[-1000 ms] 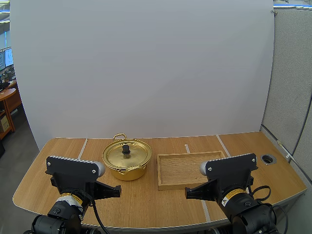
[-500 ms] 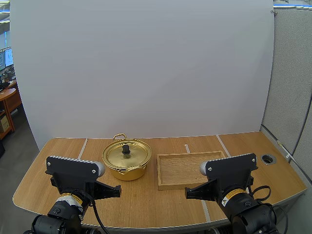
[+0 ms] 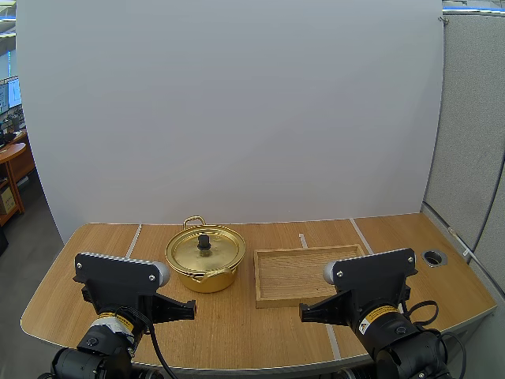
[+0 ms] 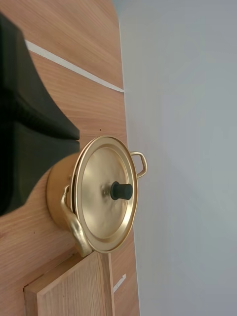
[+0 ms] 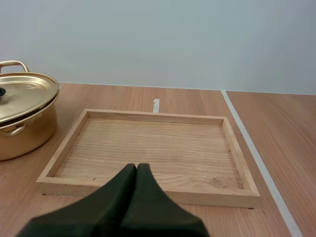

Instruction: Open the pot, put the pineapple inside, and close it

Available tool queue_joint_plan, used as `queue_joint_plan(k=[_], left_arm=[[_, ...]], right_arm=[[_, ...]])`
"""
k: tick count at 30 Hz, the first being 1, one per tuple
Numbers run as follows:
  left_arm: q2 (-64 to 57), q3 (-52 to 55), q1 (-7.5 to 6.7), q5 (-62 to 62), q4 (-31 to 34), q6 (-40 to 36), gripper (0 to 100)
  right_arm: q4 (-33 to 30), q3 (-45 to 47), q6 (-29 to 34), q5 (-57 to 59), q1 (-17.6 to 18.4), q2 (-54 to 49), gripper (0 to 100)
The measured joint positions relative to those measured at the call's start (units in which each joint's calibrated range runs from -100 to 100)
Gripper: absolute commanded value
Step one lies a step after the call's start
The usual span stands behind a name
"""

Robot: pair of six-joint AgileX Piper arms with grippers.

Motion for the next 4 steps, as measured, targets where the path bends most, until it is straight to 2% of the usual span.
queue_joint_plan(k=[4], left_arm=[[0.0, 0.0, 0.00, 0.0, 0.0, 0.0, 0]], right_arm=[[0.0, 0.0, 0.0, 0.0, 0.0, 0.0, 0]])
